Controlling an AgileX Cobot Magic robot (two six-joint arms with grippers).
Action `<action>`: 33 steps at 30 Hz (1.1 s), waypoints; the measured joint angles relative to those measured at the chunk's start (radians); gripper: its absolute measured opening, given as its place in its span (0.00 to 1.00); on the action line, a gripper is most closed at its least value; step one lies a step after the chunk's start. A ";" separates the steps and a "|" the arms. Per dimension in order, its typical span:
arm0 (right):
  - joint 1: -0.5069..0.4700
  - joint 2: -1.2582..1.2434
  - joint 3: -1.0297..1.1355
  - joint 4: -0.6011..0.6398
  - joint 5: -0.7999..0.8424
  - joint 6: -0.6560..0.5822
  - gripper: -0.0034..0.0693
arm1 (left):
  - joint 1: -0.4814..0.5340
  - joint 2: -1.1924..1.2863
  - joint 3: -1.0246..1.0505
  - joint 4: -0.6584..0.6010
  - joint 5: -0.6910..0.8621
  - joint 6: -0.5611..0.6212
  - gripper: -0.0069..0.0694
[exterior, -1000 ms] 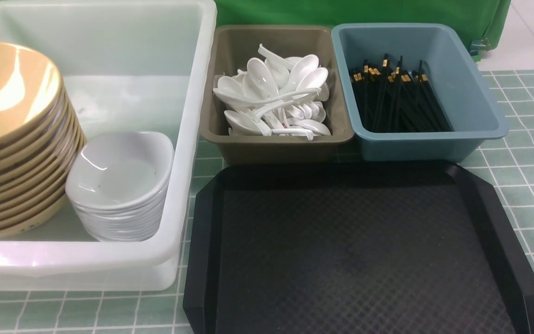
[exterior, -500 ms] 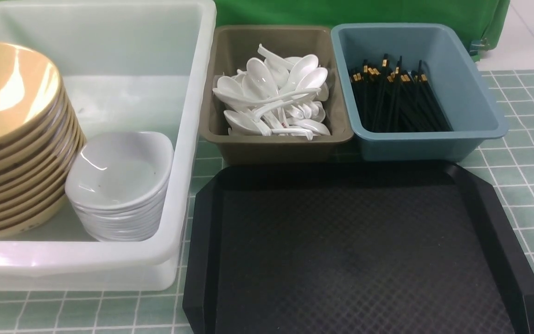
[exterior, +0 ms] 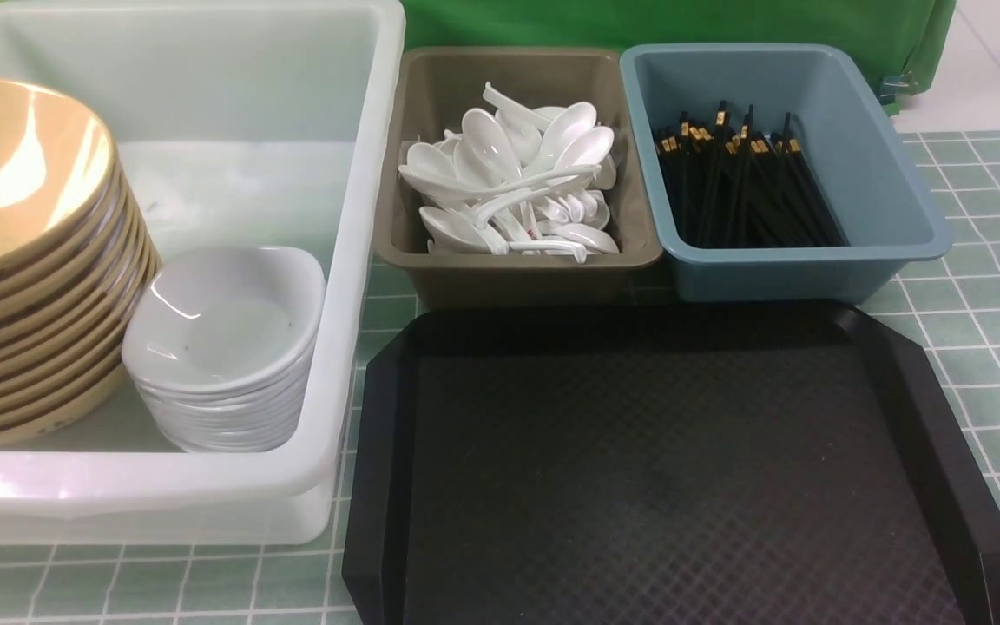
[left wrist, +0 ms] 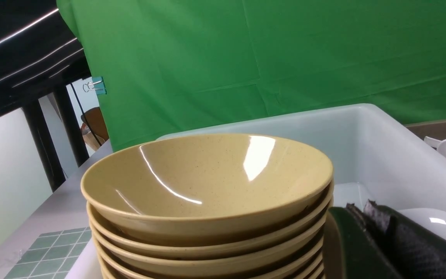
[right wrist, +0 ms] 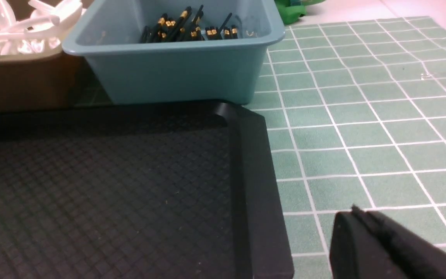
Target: On blue table put chopsticks spoon bowls plates into blue grey white boxes.
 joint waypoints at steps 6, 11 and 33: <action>0.000 0.000 0.000 0.001 0.001 0.000 0.10 | 0.000 0.000 0.000 0.000 0.000 0.000 0.10; 0.000 0.000 0.000 0.001 0.003 0.000 0.11 | 0.000 0.000 0.000 0.000 0.000 0.000 0.10; 0.000 -0.001 0.000 0.005 0.004 -0.001 0.13 | 0.303 -0.106 0.263 -0.994 -0.192 0.751 0.10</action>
